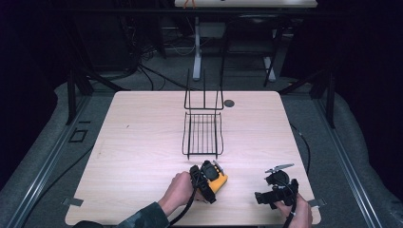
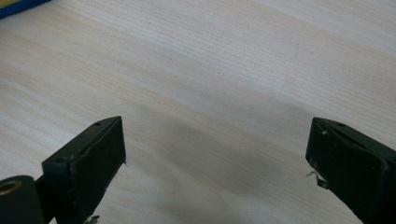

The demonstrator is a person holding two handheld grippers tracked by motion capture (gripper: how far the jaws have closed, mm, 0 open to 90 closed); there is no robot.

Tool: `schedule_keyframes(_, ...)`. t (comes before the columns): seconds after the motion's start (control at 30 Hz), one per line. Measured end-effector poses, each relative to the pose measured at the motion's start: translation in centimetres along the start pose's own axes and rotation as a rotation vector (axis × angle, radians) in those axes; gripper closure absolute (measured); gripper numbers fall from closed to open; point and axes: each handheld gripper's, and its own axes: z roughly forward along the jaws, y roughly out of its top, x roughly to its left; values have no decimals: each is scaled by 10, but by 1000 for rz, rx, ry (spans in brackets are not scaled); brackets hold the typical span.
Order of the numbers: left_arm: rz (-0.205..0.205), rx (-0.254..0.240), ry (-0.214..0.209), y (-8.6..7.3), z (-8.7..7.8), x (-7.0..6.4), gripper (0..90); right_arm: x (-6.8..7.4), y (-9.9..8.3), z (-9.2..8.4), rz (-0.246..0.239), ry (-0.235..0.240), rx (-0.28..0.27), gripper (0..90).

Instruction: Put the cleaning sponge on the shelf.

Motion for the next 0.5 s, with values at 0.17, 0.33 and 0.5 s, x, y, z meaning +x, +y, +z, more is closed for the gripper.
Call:
schedule_keyframes(0.17,14,-13,1,-2,-1,-1,218,0,0,0,0,2,0,43)
schedule_keyframes(0.33,26,-24,-13,-3,-3,-1,222,0,0,0,1,1,2,43)
schedule_keyframes(0.5,29,-39,-5,-4,-8,-1,222,0,0,1,2,4,-3,43)
